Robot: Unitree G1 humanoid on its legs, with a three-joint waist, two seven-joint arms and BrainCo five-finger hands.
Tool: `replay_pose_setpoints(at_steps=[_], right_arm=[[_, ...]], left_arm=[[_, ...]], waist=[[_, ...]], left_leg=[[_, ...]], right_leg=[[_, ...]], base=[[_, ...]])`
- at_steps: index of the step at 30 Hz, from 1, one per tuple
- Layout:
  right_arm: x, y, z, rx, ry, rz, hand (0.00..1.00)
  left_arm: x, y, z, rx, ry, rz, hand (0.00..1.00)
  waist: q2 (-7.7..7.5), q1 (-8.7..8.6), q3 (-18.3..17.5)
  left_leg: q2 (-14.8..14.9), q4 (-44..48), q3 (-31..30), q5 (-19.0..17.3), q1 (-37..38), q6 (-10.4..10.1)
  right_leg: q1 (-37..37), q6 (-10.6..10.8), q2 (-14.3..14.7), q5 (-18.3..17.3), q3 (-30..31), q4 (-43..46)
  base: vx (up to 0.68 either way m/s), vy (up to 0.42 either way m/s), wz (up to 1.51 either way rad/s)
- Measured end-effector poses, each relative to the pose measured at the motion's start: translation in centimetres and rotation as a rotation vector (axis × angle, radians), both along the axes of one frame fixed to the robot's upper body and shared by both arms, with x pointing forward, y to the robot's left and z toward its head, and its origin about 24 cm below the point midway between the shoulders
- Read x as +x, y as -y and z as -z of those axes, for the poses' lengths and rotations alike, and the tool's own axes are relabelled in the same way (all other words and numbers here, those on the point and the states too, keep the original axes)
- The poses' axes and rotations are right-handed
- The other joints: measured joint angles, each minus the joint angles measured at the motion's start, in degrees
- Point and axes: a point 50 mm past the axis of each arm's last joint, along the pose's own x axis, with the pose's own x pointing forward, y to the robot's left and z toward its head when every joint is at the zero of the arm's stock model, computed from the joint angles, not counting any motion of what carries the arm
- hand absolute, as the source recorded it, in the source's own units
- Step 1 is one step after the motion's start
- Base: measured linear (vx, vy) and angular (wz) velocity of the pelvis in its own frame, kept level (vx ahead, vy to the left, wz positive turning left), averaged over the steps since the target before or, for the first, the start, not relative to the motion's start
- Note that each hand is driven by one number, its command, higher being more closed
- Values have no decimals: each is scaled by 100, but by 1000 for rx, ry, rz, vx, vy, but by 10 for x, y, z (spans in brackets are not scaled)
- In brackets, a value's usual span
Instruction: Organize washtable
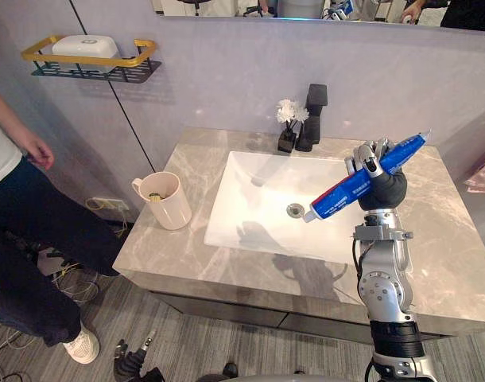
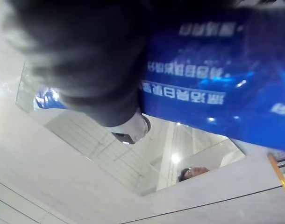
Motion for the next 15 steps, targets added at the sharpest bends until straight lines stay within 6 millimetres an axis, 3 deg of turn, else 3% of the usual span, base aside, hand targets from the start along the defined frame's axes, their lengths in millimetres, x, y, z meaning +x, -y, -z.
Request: replay_pose_setpoints(at_steps=[6, 13, 15], right_arm=[[2, -15, -3, -90, 5, -29, 100], [12, -43, -19, -190, 68, -93, 100], [14, -53, -29, -225, 111, -111, 100]], left_arm=[[8, 16, 5, -46, -14, 117, 0], [15, 20, 5, -47, -7, 181, 0], [17, 20, 5, -49, -4, 210, 0]], waist=[[-4, 20, 2], [-32, 175, 20], [-60, 289, 37]], left_leg=[[-3, 64, -44, -3, -75, -4], [-9, 73, -165, 5, -100, -10], [-12, 77, -186, 6, -100, -11]], right_leg=[[-19, -3, 3, 2, -40, 0], [14, -4, 6, -1, -142, 0], [24, -7, 6, -4, -159, 1]], base=[[-11, 3, 4], [-5, 5, 7], [-5, 10, 5]])
